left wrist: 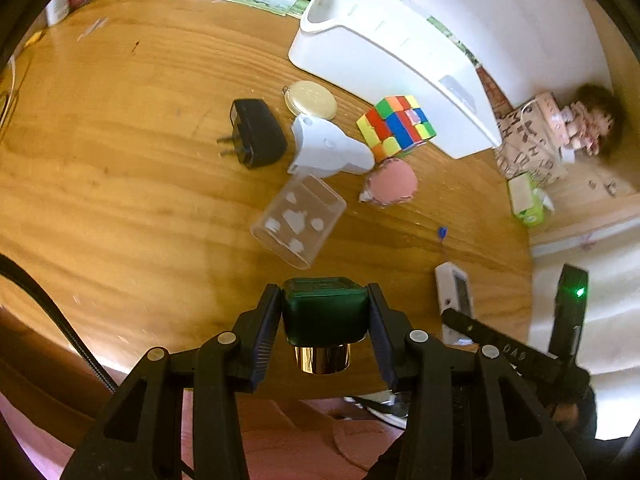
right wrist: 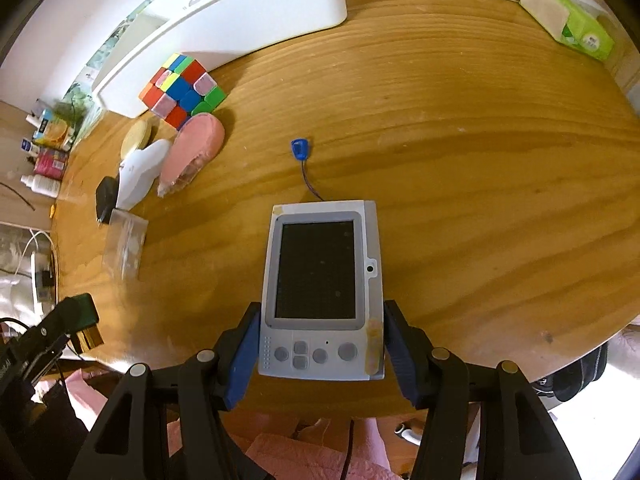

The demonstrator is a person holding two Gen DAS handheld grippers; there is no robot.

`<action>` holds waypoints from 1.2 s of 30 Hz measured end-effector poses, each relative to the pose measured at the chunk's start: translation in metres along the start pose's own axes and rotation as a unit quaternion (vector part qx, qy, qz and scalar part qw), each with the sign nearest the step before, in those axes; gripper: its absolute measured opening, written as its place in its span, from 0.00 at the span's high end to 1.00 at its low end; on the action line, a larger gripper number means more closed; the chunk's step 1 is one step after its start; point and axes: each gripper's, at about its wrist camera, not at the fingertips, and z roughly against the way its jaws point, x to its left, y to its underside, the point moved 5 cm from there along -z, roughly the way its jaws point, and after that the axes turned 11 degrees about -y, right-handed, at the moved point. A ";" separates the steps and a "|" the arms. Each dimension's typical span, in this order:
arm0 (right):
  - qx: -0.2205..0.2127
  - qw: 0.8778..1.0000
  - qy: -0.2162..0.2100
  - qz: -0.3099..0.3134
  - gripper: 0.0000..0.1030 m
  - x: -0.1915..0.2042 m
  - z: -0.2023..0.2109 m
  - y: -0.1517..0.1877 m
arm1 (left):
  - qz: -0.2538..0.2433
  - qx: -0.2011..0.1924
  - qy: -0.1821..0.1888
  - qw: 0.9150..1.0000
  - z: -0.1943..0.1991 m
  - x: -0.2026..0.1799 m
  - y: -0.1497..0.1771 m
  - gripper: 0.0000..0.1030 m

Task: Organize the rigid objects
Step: 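Lift and carry bottle with left tool while right tool carries game device to basket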

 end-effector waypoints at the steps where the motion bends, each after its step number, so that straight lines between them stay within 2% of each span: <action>1: 0.002 1.000 -0.001 0.003 0.43 0.006 0.005 -0.006 | 0.007 -0.002 0.002 1.000 0.001 0.000 0.001 0.56; 6: 0.004 1.000 -0.015 0.018 0.43 0.005 0.013 -0.013 | 0.027 -0.030 0.002 0.999 0.013 -0.004 -0.006 0.56; 19: -0.049 0.996 -0.053 0.056 0.43 0.018 0.063 -0.047 | 0.037 -0.101 0.003 0.994 0.048 -0.019 -0.049 0.56; 25: -0.069 0.992 -0.080 0.068 0.43 0.032 0.083 -0.072 | 0.036 -0.133 0.009 0.990 0.062 -0.024 -0.069 0.56; 36: -0.119 0.985 -0.082 0.097 0.43 0.051 0.120 -0.141 | 0.022 -0.187 0.021 0.982 0.083 -0.045 -0.115 0.56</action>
